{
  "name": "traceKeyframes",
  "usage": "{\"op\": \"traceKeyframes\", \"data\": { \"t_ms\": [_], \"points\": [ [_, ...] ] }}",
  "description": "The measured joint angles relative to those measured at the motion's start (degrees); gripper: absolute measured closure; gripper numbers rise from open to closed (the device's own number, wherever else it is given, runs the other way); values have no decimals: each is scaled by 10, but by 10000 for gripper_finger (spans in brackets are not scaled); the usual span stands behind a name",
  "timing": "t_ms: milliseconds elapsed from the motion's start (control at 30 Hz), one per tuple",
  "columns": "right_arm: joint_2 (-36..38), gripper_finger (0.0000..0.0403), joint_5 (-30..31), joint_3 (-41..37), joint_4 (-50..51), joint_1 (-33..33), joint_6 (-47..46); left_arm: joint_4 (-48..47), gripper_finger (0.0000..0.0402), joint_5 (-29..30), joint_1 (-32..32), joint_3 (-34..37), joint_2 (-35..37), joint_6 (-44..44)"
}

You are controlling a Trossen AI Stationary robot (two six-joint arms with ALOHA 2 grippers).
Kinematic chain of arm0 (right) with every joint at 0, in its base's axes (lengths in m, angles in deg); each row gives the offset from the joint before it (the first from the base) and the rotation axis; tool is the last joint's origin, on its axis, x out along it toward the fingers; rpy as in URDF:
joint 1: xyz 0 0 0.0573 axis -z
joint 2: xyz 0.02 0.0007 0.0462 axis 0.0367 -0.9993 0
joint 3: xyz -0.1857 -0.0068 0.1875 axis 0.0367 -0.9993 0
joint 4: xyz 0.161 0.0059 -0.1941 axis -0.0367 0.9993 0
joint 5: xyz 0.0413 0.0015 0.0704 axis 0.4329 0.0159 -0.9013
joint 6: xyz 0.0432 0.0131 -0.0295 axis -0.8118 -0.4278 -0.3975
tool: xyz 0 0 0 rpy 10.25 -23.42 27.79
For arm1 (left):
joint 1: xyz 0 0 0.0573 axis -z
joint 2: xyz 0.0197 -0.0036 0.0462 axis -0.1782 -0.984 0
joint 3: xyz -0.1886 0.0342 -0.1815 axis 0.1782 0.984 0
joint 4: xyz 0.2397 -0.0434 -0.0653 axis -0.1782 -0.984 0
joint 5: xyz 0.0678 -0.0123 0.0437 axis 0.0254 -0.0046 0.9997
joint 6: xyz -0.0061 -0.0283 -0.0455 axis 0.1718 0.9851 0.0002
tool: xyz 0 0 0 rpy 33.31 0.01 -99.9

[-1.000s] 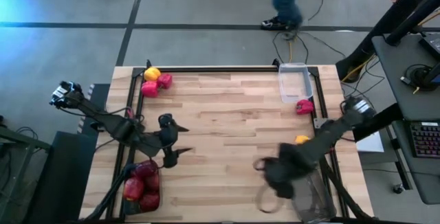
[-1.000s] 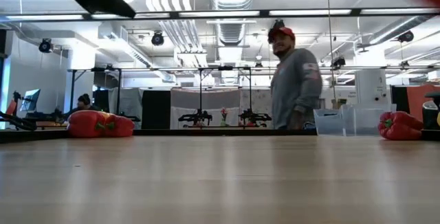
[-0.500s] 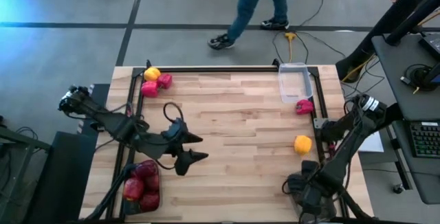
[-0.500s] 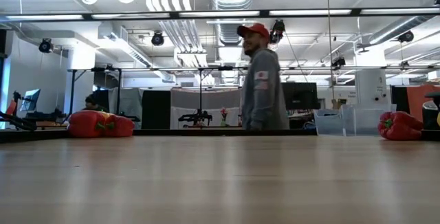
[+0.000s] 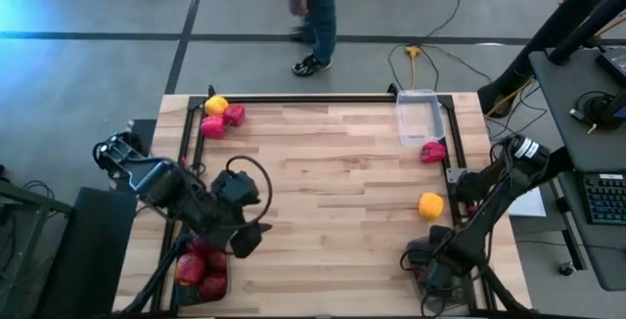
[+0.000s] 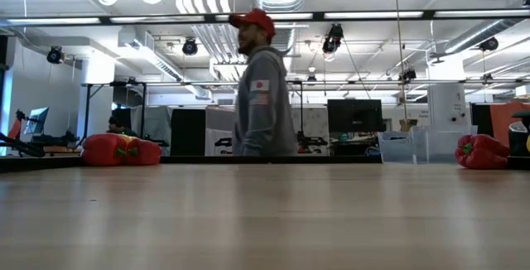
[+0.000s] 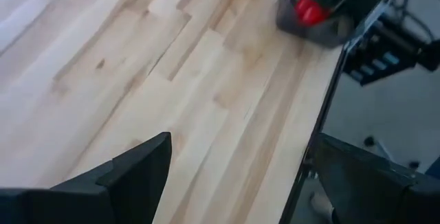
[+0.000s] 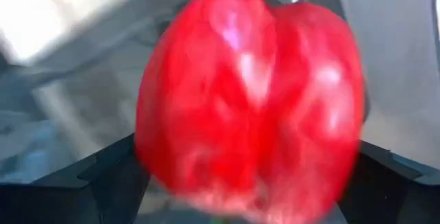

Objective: Sort produce into baskets
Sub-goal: Put the red bell pepper into the right black bin

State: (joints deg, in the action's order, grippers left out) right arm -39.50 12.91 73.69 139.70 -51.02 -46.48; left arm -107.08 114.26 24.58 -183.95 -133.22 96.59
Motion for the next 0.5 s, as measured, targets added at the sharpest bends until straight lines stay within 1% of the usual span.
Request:
{"op": "traceKeyframes", "data": {
  "t_ms": [133, 200, 267, 333, 400, 500],
  "points": [
    [15, 30, 2, 51, 51, 2, -1, -11, 74, -16, 13, -3, 2, 9],
    [23, 30, 18, 85, 74, 4, -4, -34, 74, -30, 12, -1, 8, 26],
    [26, 29, 58, 118, 116, 7, -4, -76, 74, -32, 11, 4, 12, 39],
    [27, 29, 114, 150, 172, 18, -1, -96, 74, -43, 7, 15, 16, 40],
    [31, 28, 153, 174, 230, 44, 15, -92, 74, -49, 2, 37, 25, 34],
    [41, 28, 191, 188, 312, 102, 63, -69, 74, -57, -15, 71, 46, 7]
  ]
}}
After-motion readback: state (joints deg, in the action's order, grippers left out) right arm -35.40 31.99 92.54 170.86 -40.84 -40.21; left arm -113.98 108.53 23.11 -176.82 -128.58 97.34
